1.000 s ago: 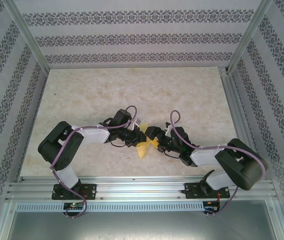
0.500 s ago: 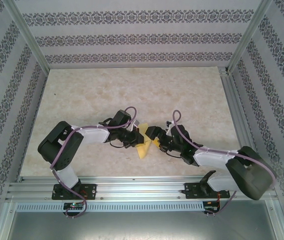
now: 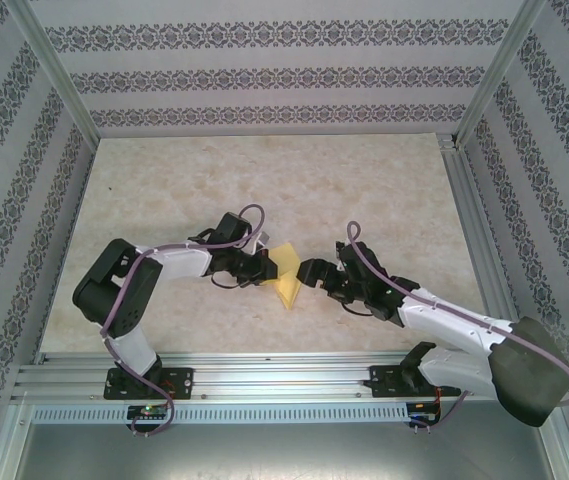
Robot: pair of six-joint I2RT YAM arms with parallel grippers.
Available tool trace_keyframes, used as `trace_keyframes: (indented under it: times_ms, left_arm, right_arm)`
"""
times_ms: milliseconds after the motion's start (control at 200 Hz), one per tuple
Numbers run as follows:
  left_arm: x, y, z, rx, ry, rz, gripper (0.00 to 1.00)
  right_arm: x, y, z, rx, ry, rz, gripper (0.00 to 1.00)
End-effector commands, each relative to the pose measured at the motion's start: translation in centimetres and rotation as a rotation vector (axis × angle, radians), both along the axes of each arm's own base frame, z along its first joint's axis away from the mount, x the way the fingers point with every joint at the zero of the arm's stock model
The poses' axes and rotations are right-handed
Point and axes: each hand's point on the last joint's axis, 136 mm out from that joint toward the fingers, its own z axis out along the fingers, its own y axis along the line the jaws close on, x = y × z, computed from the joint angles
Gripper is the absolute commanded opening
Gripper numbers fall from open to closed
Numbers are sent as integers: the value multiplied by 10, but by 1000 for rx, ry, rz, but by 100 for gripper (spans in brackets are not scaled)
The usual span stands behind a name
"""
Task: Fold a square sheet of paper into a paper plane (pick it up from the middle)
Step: Third fold the triangle at the center of the table.
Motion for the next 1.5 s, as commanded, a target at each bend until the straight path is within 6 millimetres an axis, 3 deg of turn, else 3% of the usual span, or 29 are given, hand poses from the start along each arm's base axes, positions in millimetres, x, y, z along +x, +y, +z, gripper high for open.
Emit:
trace_keyframes:
  times_ms: [0,145,470,624,799,1494]
  left_arm:
    - [5,-4,0,-13,-30,-62,0]
    - [7,-9,1,-17,-49,-110,0]
    - [7,-8,-7,3,-60,-172,2]
    - [7,-10,-8,-10,-51,-172,2]
    - [7,-10,-10,-4,-49,-180,3]
    - [6,-1,-25,76,-51,-200,2]
  right_arm:
    - [-2,1,-2,-74,15,37,81]
    - [-9,15,-5,-74,44,98,57]
    - [-15,57,-14,-11,108,201,17]
    - [-11,65,-23,-7,133,202,16]
    - [-14,60,-39,-53,170,192,17]
    - [-28,54,-63,-76,233,193,20]
